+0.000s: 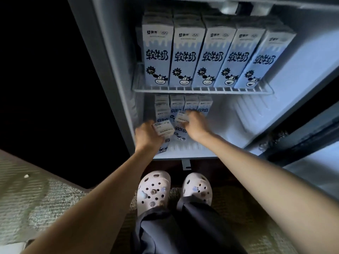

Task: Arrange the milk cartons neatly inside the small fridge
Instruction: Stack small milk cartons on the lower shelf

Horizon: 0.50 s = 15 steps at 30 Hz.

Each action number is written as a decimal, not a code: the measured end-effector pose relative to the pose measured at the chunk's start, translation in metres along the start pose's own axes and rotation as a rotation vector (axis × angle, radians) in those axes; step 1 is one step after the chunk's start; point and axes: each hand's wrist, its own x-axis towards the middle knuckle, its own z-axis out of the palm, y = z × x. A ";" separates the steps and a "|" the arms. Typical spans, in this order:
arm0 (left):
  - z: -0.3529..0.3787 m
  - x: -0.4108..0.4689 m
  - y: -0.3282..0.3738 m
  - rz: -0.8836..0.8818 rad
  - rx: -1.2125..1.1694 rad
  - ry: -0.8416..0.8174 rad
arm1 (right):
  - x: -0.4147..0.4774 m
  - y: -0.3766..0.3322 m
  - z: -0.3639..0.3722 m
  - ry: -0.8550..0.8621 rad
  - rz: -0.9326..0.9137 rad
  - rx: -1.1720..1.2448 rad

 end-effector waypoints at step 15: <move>0.018 0.036 -0.013 0.047 0.016 -0.027 | 0.054 0.004 0.000 -0.094 0.002 0.143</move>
